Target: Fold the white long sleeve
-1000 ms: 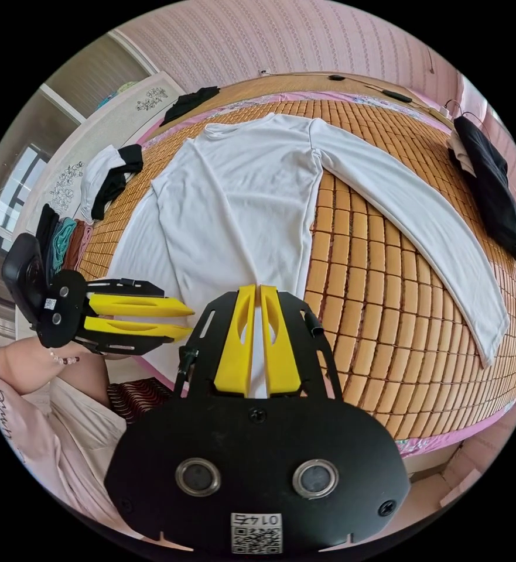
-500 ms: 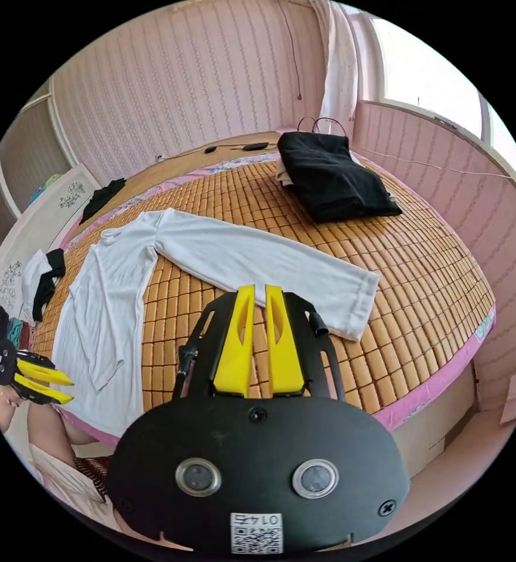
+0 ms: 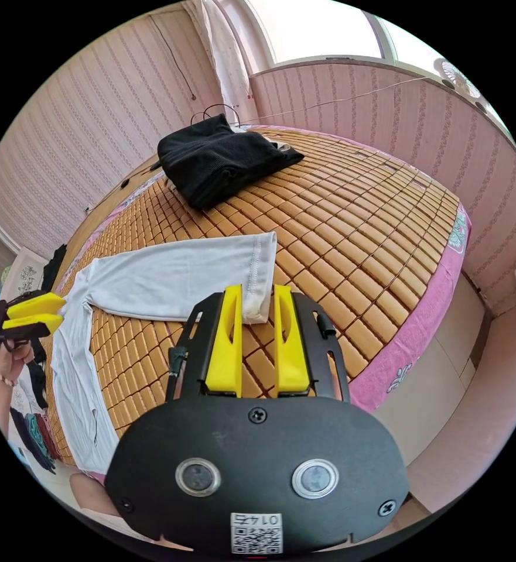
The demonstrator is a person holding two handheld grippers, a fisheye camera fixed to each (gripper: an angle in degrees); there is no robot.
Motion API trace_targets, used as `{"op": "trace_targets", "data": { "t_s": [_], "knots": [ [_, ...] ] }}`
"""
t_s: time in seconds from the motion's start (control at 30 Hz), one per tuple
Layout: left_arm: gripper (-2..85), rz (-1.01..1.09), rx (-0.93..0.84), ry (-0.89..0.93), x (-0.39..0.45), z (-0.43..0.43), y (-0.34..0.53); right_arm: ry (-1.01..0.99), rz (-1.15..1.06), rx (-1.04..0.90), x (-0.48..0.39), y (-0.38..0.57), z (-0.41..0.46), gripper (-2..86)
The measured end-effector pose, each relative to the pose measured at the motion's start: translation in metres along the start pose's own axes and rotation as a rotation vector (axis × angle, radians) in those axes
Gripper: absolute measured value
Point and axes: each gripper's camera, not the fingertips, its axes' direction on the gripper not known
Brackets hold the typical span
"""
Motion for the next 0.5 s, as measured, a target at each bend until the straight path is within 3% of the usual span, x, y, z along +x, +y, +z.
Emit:
{"op": "trace_targets", "data": {
  "t_s": [0.5],
  "knots": [
    [8.6, 0.025, -0.15, -0.049, -0.002, 0.145, -0.133, 0.048, -0.03, -0.033, 0.02, -0.015, -0.004, 5.3]
  ]
}}
